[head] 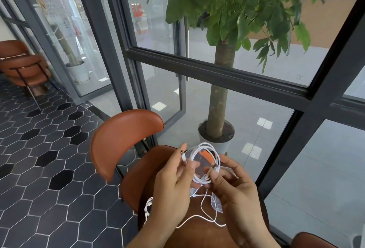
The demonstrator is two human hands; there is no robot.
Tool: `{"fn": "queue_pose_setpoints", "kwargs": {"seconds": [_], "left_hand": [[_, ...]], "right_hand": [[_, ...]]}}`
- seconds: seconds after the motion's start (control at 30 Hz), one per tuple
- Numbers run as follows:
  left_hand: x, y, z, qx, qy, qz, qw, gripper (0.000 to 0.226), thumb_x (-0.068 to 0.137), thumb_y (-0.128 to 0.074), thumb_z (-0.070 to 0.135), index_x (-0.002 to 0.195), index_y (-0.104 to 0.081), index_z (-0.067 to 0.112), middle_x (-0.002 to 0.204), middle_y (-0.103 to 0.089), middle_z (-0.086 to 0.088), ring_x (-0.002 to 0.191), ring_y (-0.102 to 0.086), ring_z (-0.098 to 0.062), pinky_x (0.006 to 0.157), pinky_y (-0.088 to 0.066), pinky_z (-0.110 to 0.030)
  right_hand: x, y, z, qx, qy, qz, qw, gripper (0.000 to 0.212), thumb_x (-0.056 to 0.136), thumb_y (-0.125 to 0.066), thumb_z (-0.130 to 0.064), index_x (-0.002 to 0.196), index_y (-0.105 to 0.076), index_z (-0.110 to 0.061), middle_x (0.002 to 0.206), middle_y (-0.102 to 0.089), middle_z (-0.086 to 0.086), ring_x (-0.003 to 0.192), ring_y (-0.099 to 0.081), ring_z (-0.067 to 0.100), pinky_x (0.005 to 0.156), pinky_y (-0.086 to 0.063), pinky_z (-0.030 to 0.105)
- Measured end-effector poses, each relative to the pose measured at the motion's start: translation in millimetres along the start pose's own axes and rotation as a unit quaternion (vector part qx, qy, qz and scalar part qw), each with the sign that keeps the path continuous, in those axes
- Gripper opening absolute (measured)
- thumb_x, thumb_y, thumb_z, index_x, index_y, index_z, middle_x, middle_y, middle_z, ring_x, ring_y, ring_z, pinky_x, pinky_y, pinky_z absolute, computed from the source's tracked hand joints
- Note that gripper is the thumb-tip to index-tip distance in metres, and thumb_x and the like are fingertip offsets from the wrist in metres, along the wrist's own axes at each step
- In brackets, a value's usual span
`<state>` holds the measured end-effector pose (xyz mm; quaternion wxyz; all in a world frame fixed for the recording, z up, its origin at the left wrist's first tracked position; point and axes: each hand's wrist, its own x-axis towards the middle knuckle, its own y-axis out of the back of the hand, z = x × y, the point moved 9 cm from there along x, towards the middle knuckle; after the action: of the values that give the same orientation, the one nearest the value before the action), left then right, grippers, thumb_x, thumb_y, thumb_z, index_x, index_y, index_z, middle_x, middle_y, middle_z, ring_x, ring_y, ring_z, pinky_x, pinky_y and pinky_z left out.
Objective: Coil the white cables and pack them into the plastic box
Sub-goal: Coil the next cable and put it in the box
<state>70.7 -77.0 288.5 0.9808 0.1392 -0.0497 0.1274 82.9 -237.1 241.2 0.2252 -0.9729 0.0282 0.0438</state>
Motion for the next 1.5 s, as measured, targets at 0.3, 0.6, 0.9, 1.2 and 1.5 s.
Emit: {"fn": "queue_pose_setpoints", "kwargs": {"seconds": [0.3, 0.6, 0.9, 1.2, 1.5], "left_hand": [[0.2, 6.1, 10.3, 0.2, -0.123, 0.084, 0.968, 0.041, 0.088, -0.067, 0.009, 0.128, -0.066, 0.016, 0.083, -0.069, 0.025, 0.077, -0.064, 0.01, 0.066, -0.053, -0.01], [2.2, -20.7, -0.4, 0.336, -0.208, -0.045, 0.917, 0.053, 0.098, -0.04, 0.037, 0.15, -0.034, 0.035, 0.099, -0.055, 0.005, 0.07, -0.06, -0.012, 0.056, -0.04, -0.02], [19.5, -8.2, -16.9, 0.233, -0.067, -0.036, 0.969, 0.043, 0.102, -0.038, 0.04, 0.144, -0.034, 0.046, 0.125, -0.065, 0.019, 0.103, -0.06, 0.005, 0.08, -0.038, 0.007], [26.3, -9.2, -48.7, 0.003, 0.098, -0.09, 0.991, 0.031, 0.1, -0.053, 0.009, 0.122, -0.068, 0.024, 0.092, -0.078, 0.002, 0.073, -0.077, -0.021, 0.061, -0.064, -0.042], [30.3, 3.8, -45.4, 0.034, 0.085, -0.024, 0.995, 0.017, 0.098, -0.057, 0.01, 0.097, -0.072, 0.018, 0.073, -0.074, -0.005, 0.065, -0.075, -0.021, 0.051, -0.052, -0.012]], "right_hand": [[2.2, -2.0, 5.4, -0.042, 0.001, 0.008, 0.999, 0.043, 0.081, -0.073, 0.005, 0.12, -0.068, -0.012, 0.089, -0.079, 0.021, 0.082, -0.077, 0.039, 0.078, -0.063, 0.047], [8.7, -1.1, 21.1, -0.023, -0.012, 0.004, 1.0, 0.044, 0.076, -0.075, 0.001, 0.116, -0.072, -0.015, 0.091, -0.079, 0.024, 0.084, -0.076, 0.042, 0.077, -0.063, 0.045], [15.2, 1.9, 21.6, -0.074, -0.006, 0.008, 0.997, 0.041, 0.081, -0.076, 0.004, 0.116, -0.071, -0.016, 0.084, -0.079, 0.021, 0.082, -0.077, 0.039, 0.083, -0.062, 0.054], [16.2, -7.3, 17.7, -0.154, 0.059, -0.044, 0.985, 0.056, 0.086, -0.071, 0.004, 0.128, -0.065, -0.033, 0.099, -0.08, 0.011, 0.093, -0.076, 0.035, 0.084, -0.062, 0.052], [21.9, -17.4, -4.8, -0.467, 0.222, -0.027, 0.855, 0.028, 0.078, -0.085, -0.009, 0.084, -0.073, -0.034, 0.113, -0.065, -0.016, 0.104, -0.062, -0.001, 0.074, -0.05, 0.008]]}}
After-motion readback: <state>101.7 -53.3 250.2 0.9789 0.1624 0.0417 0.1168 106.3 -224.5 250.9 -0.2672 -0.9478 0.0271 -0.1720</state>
